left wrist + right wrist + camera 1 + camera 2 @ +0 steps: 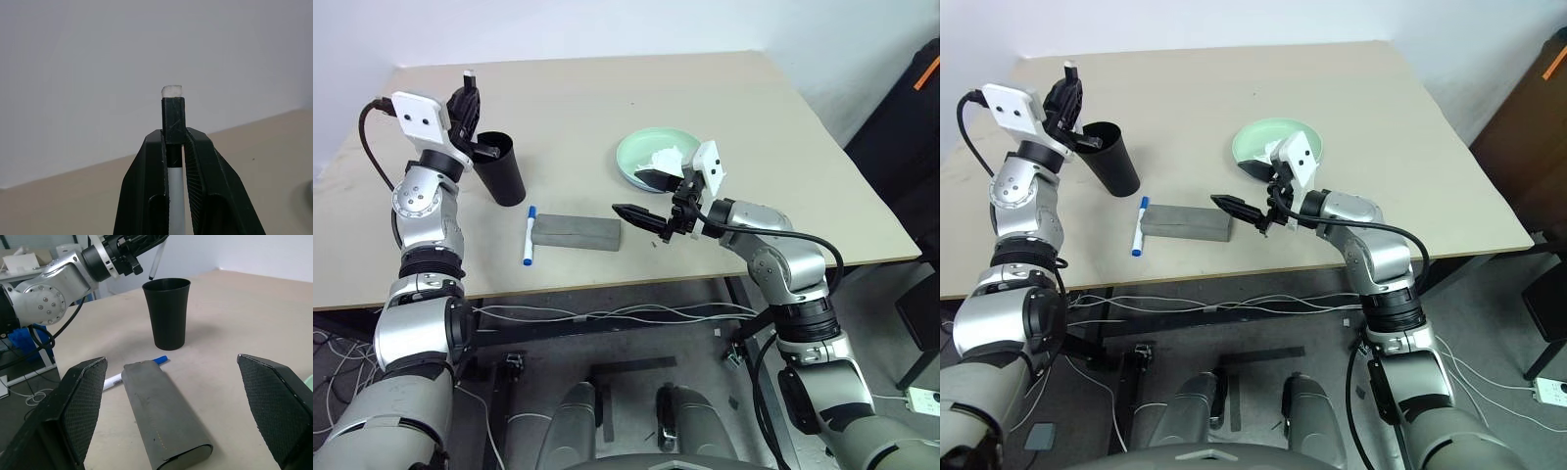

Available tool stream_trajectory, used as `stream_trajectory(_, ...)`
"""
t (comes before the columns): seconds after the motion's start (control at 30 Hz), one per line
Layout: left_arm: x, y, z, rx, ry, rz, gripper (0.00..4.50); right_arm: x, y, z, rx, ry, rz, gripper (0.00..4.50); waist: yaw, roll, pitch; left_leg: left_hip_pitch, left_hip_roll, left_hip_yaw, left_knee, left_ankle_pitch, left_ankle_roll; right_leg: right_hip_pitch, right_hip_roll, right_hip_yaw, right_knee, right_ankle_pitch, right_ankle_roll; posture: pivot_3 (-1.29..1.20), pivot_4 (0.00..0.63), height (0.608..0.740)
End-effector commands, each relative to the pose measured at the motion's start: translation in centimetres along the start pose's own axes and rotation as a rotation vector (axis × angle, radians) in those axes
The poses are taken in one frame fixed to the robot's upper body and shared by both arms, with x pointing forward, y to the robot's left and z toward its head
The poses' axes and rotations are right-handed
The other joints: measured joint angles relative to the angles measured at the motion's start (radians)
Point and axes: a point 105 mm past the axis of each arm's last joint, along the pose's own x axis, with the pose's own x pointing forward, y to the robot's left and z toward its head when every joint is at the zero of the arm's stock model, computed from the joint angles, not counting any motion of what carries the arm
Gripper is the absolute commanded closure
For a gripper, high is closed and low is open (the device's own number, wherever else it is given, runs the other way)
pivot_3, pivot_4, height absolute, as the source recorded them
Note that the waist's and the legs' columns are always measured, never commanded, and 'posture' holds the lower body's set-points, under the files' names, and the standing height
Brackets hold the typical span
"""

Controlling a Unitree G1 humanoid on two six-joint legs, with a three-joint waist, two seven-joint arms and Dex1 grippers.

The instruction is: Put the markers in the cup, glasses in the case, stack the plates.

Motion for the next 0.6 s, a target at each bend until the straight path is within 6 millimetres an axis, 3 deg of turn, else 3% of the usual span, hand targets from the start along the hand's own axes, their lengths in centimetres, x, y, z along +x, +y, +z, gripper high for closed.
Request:
stream_trajectory(0.03,0.3,0.9,1.2,-0.007,-0.045,0.046,4.34,-0.2,0.3,1.4,-0.046,-0.034,0.006,0.0,0.0,0.0,0.0,0.0,0.0,0.0,0.0,0.0,0.0,0.0,0.0,0.0,0.0,0.0,0.0,0.0,0.15,0.74)
stream_trajectory(0.1,0.2,1.1,1.0,-0.025,-0.039,0.058,4.34,-0.2,0.2,1.3,-0.05,-0.029,0.005,0.0,0.0,0.0,0.0,0.0,0.0,0.0,0.0,0.0,0.0,0.0,0.0,0.0,0.0,0.0,0.0,0.0,0.15,0.74)
stream_trajectory(0.5,-0.4,1.1,0.0,-0.034,-0.012,0.081,0.26,0.0,0.0,1.2,-0.066,-0.012,0.001,0.0,0.0,0.0,0.0,0.0,0.0,0.0,0.001,0.0,0.0,0.0,0.0,0.0,0.002,0.0,0.0,0.0,0.15,0.74)
stream_trajectory(0.53,-0.5,1.2,0.0,-0.048,-0.015,0.088,0.03,0.0,0.1,1.3,-0.067,-0.012,0.003,0.0,0.0,0.0,0.0,0.0,0.0,0.0,0.002,0.0,0.0,0.0,0.0,0.0,0.002,0.0,0.0,0.0,0.15,0.74)
stream_trajectory(0.6,-0.5,1.3,0.0,-0.05,-0.014,0.093,0.03,0.0,0.1,1.3,-0.068,-0.013,0.006,0.0,0.0,0.0,0.0,0.0,0.0,0.0,0.002,0.0,0.0,0.0,0.0,0.0,0.003,0.0,0.0,0.0,0.15,0.74)
